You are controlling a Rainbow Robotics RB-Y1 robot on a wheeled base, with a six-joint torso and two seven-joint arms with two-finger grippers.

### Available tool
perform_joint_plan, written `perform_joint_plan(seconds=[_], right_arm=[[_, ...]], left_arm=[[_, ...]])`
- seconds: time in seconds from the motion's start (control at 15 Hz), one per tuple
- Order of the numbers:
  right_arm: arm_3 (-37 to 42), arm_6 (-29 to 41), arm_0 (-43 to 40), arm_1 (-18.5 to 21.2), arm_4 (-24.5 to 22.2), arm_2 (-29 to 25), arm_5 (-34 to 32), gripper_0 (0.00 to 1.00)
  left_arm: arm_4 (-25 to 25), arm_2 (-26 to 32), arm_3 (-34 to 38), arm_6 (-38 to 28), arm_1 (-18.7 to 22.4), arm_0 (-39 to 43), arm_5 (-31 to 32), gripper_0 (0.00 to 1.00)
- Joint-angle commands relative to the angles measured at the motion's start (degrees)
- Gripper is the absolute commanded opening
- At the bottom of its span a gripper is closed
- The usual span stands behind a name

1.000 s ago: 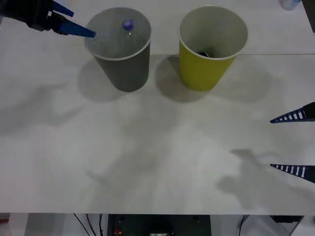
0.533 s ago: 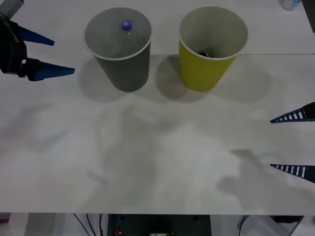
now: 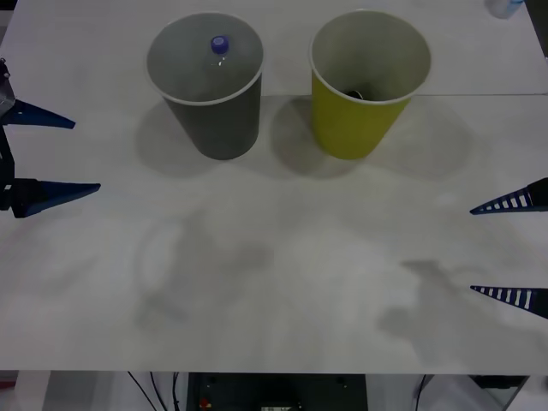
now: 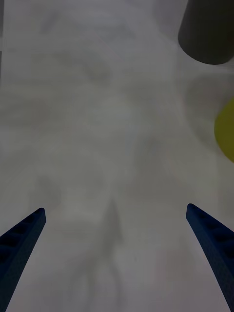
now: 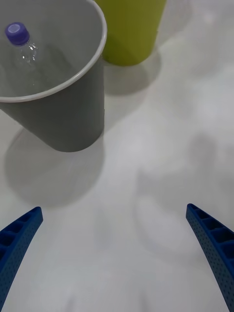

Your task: Put the can into the green bin and the plastic bottle into the gray bin

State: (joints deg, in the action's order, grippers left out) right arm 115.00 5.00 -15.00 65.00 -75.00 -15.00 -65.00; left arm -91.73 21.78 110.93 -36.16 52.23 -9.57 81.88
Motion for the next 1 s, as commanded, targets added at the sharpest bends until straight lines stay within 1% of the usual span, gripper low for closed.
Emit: perform_joint_plan(seconds=[0.07,0.27,0.33,0.47,0.67,0.8,1.0], right_arm=[[0.0,0.0,0.0,0.0,0.0,0.0,0.0,1.0],[0.0,0.0,0.0,0.0,0.0,0.0,0.0,1.0],[0.0,0.0,0.0,0.0,0.0,0.0,0.0,1.0],[0.0,0.0,0.0,0.0,0.0,0.0,0.0,1.0],[0.0,0.0,0.0,0.0,0.0,0.0,0.0,1.0],[0.0,0.0,0.0,0.0,0.0,0.0,0.0,1.0],[0.0,0.0,0.0,0.0,0.0,0.0,0.0,1.0]], left_arm=[[-0.55,3.0,-0.01,9.08,-4.41,3.77,3.2,1.0],[-2.49,4.06,-0.01,18.93,-6.79,6.67,6.45,1.0],[-3.01,4.06,-0.01,21.65,-7.14,7.46,7.68,1.0],[-3.45,4.32,-0.1,26.14,-8.1,8.95,8.12,1.0],[-3.01,5.29,-0.01,30.44,-9.51,10.88,8.12,1.0],[-2.66,6.34,-0.01,31.23,-10.83,11.32,8.12,1.0],[-1.26,6.87,-0.1,31.76,-11.09,12.29,8.12,1.0]])
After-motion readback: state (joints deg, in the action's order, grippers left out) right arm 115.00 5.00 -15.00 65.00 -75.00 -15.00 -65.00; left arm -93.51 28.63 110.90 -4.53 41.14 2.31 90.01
